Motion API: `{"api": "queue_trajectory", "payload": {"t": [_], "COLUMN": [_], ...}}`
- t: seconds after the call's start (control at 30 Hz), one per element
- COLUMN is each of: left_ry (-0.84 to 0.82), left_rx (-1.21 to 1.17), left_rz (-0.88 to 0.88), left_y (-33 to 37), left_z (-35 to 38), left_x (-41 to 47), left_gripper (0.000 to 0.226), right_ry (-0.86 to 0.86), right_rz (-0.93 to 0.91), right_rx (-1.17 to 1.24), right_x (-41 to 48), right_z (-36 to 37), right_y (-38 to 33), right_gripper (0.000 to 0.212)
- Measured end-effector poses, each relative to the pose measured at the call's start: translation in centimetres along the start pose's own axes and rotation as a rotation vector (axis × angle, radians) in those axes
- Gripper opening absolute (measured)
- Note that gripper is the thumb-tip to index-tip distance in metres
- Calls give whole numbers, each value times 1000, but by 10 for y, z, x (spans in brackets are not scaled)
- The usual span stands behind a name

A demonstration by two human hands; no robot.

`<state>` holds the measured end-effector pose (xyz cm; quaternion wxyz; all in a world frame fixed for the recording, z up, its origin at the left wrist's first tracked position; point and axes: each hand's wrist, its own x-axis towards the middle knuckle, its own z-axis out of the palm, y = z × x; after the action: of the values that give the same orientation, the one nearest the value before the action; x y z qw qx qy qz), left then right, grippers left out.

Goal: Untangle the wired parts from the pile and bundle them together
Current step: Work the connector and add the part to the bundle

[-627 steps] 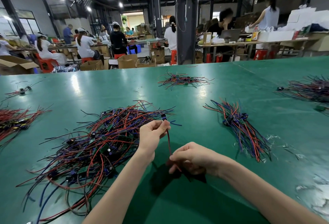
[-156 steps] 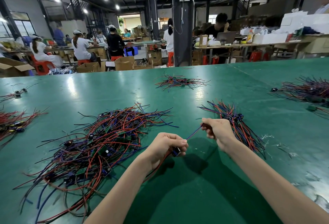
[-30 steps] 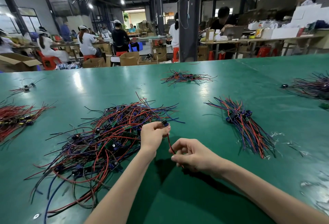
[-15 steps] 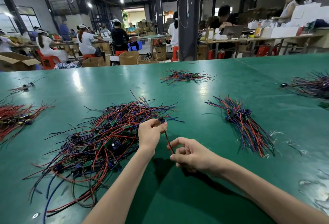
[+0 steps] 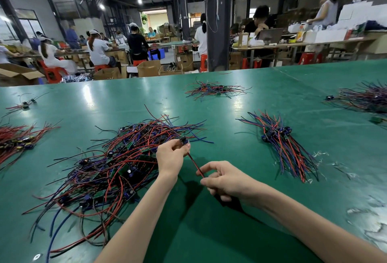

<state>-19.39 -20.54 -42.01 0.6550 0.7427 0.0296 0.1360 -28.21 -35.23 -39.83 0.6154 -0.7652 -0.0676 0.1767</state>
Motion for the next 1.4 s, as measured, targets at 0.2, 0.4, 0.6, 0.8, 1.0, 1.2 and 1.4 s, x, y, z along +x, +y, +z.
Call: {"api": "queue_trajectory", "payload": {"t": [0.2,0.4,0.6,0.8,1.0,1.2,1.4], "left_ry": [-10,-71,-205,-438,-466,-355,-170], "left_rx": [-31,-323,-472,-421,-400,-376,-374], "left_rz": [-30,-225,-329,-338,-330,-308,-266], "left_y": [0,12,27,36,35,32,26], "left_z": [1,0,1,10,15,17,12], "left_x": [-1,-2,-12,-29,-34,-36,-21], "left_gripper": [15,7,7,12,14,15,17], "right_ry": [-7,-94,-129,85,169,153,116], "right_rz": [30,-42,-63,-137,-141,-122,-106], "right_rx": [6,-26,-90,82,252,258,220], "right_x": [2,0,0,6,8,11,10], "right_z": [-4,-8,-9,-14,-17,-17,-11], "right_y": [2,1,0,0,0,1,3], "right_gripper": [21,13,27,23,11,18,14]}}
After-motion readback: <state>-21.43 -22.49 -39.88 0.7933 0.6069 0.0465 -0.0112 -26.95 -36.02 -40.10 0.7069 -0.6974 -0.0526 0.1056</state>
